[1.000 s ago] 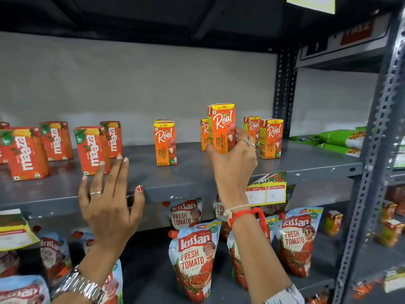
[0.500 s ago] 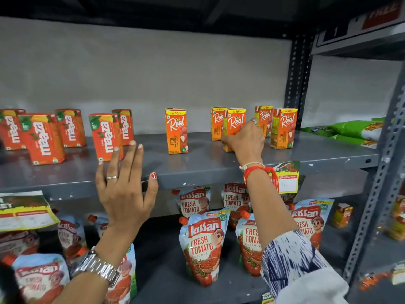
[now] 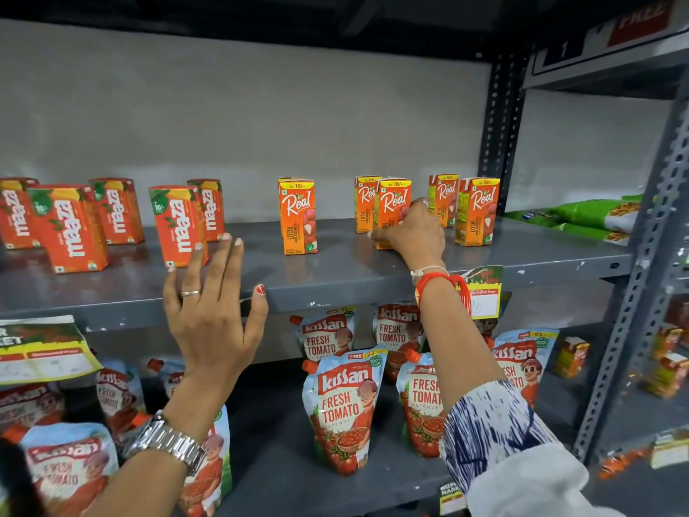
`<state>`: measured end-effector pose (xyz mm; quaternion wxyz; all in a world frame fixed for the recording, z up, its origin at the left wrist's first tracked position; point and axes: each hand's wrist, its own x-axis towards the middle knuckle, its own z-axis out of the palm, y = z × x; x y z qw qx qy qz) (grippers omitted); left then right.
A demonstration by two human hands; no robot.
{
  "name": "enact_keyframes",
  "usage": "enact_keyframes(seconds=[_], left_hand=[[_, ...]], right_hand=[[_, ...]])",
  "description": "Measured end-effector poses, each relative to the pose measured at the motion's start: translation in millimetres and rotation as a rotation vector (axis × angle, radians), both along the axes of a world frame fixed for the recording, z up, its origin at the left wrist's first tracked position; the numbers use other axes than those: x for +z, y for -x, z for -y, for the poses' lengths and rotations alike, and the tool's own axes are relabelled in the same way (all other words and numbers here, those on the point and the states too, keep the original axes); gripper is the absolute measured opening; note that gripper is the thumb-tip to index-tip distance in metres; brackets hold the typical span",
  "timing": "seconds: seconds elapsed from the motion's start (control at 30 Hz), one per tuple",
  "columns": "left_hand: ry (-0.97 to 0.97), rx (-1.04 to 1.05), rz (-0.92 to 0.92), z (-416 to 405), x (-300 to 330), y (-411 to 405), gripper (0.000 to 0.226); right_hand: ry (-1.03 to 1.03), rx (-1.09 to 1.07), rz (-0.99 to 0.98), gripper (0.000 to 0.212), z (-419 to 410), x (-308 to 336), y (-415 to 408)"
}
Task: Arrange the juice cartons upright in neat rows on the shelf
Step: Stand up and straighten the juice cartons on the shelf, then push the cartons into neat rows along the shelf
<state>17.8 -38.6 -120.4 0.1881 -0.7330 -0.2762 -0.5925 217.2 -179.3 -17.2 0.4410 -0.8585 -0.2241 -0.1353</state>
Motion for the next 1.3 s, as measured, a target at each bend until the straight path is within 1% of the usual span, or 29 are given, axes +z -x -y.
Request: enact_keyframes(seconds=[0.07,0.17,0.67,0.83,0.93,1.03,1.07,1.17,1.23,1.3], left_hand=[[0.003,-0.004,-0.008,0,0,1,0.056],[0.003,-0.012,-0.017,2,1,2,0.056],[0.003,-0.002,-0.026,6,4,5,0.057],[0.064,-0.037,-0.039,11,6,6,0.058],[0.109,-0.077,-0.038,13,10,12,0.060],[0.150,-0.087,0.052,9,21,29,0.060],[0.168,-0.088,0.089,6,26,39,0.060],[0.197,-0.075,0.204,-13,40,74,0.061],[0.234,-0.068,0.275,-28,48,98,0.062],[0.291,-0.048,0.304,-46,54,125,0.066]], right_hand=[[0.028,0.001,0.006,0.069,1,0,0],[0.031,-0.003,0.017,0.066,2,0,1],[0.007,0.037,0.047,0.067,2,0,2],[-0.011,0.046,0.039,0.068,2,-1,-2],[-0.093,0.035,0.055,0.074,5,-4,-1],[-0.248,-0.018,0.208,0.086,4,-15,14],[-0.296,-0.035,0.263,0.085,2,-19,25],[-0.426,0.003,0.367,0.070,-14,-24,67],[-0.476,0.091,0.426,0.060,-32,-25,95],[-0.512,0.181,0.442,0.054,-52,-22,123]])
